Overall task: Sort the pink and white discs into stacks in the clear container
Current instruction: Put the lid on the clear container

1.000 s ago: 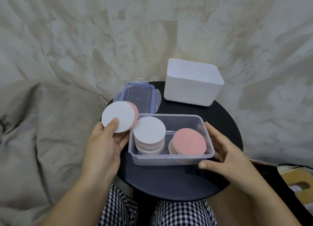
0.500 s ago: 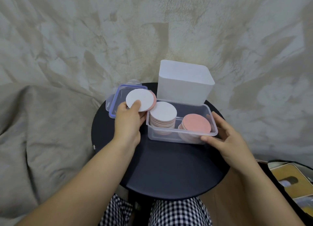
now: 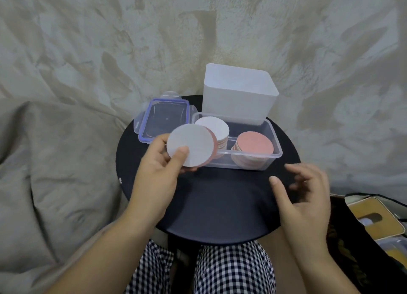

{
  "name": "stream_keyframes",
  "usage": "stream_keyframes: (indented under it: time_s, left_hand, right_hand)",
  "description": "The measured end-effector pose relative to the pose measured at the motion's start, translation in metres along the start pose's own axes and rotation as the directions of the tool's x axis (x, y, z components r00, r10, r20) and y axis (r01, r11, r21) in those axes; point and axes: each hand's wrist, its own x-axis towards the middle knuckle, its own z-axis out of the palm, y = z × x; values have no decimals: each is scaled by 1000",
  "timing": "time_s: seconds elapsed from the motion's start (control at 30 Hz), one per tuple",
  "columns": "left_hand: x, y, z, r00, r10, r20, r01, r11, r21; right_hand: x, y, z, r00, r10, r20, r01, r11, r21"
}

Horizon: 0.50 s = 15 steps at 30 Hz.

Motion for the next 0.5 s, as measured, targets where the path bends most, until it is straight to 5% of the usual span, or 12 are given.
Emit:
stream_keyframes:
  time_s: [0.23,0.5]
  left_hand:
    - [-23,-17,8,910,98,402,-246,909,336]
    - [-29,-25,12,861,136,490,-433,702,565]
  right_hand:
    - [-18,-31,21,952,72,297,-140,967,215]
    - [-17,-24,19,940,-9,342,-9,999,51]
